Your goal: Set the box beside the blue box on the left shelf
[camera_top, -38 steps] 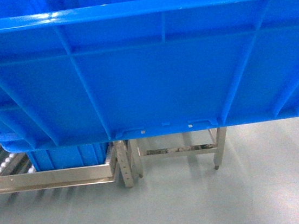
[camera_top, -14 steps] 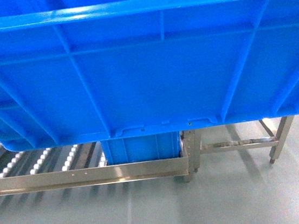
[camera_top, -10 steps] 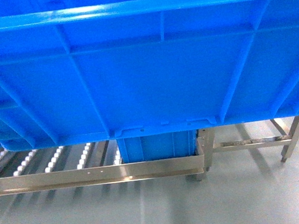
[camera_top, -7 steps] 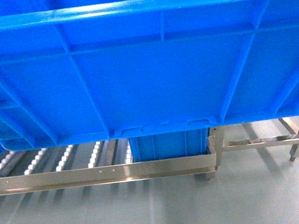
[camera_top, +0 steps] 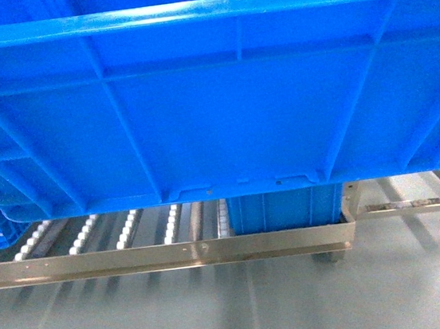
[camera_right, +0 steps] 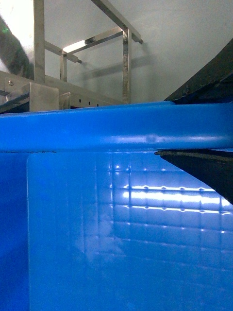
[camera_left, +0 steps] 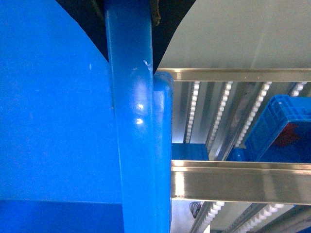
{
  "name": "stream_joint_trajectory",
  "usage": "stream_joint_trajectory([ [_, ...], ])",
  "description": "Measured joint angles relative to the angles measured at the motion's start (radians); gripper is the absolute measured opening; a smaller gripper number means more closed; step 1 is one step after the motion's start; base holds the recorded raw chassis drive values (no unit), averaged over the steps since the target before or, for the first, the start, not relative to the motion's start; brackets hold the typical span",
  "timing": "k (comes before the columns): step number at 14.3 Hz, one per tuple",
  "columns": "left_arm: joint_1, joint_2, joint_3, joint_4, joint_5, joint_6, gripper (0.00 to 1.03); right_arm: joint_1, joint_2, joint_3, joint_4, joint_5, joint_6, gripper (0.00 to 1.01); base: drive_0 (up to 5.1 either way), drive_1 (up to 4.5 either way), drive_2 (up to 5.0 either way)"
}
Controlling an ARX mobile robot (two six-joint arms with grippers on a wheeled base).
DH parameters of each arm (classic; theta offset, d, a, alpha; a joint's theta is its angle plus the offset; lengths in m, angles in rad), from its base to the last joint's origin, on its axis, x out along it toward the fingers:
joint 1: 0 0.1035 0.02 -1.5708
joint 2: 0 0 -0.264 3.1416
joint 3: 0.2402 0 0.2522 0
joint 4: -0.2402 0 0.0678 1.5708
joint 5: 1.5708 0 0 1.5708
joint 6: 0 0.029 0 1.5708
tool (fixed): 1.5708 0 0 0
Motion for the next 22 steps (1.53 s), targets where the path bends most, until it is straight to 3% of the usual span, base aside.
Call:
stream_joint_trajectory([
  [11, 0.0, -0.002, 0.0, 0.003, -0.001, 0.004, 0.06, 0.0, 0.0, 0.0, 0.001, 0.0, 0.003, 0.18, -4.9, 2.51, 2.5],
  [22, 0.001, -0.005, 0.0, 0.002, -0.002, 0.007, 0.06, 0.005, 0.0, 0.0, 0.001, 0.003, 0.003, 0.18, 0.0, 0.0, 0.0],
])
